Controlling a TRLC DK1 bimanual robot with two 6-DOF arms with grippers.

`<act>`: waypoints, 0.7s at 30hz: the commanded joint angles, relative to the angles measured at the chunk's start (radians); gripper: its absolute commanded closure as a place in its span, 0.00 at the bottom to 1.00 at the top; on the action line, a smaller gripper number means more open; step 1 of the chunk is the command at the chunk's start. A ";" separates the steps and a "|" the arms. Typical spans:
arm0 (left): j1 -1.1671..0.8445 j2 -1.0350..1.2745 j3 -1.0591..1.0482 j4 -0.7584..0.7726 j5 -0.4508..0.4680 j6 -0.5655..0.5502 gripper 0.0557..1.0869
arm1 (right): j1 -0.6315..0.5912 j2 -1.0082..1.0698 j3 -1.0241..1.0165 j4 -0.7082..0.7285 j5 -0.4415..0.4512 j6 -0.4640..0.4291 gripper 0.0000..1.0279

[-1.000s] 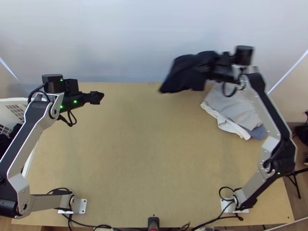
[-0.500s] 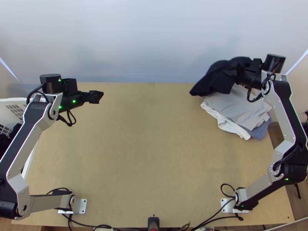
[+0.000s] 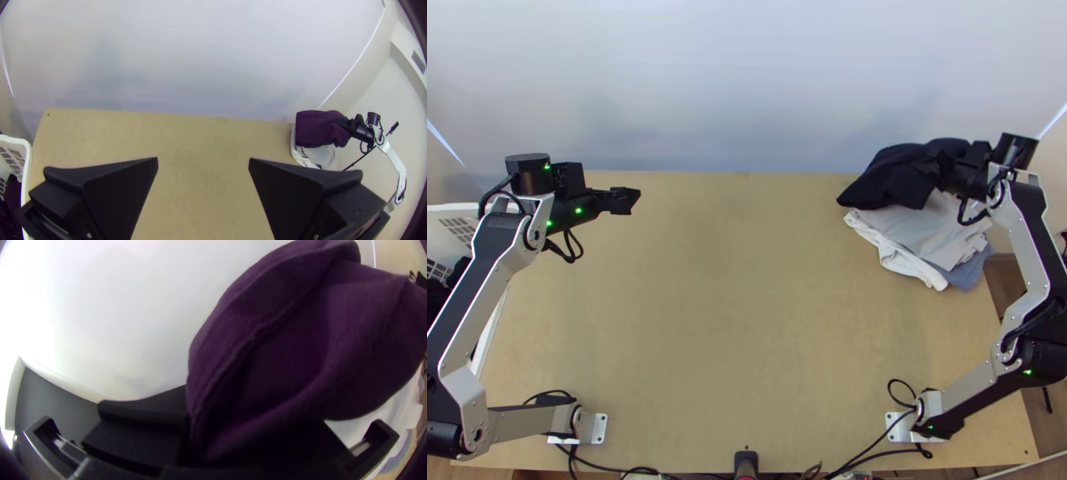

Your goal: Fold the t-shirt

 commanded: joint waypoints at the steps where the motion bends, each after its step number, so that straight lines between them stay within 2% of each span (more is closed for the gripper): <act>1: 0.002 -0.003 0.004 -0.001 0.001 0.000 0.04 | -0.070 -0.007 -0.096 0.001 -0.001 -0.042 0.97; 14: -0.003 0.006 0.007 -0.001 0.009 -0.003 0.04 | -0.259 -0.035 -0.306 0.001 -0.001 -0.214 0.97; 15: -0.006 0.006 0.009 -0.001 0.009 -0.003 0.04 | -0.268 -0.035 -0.311 0.001 -0.001 -0.217 0.95; 16: -0.006 0.008 0.009 -0.001 0.009 -0.003 0.04 | -0.279 -0.038 -0.314 0.001 -0.001 -0.220 0.81; 18: -0.007 0.009 0.009 -0.001 0.009 -0.003 0.04 | -0.296 -0.049 -0.321 0.001 0.001 -0.229 0.33; 19: -0.007 0.009 0.009 -0.001 0.009 -0.003 0.04 | -0.307 -0.053 -0.324 0.001 0.001 -0.235 0.14; 20: -0.007 0.009 0.009 -0.003 0.009 -0.003 0.04 | -0.316 -0.058 -0.324 0.001 0.001 -0.244 0.06; 21: -0.007 0.008 0.009 -0.003 0.009 -0.003 0.04 | -0.325 -0.064 -0.324 0.001 0.002 -0.255 0.04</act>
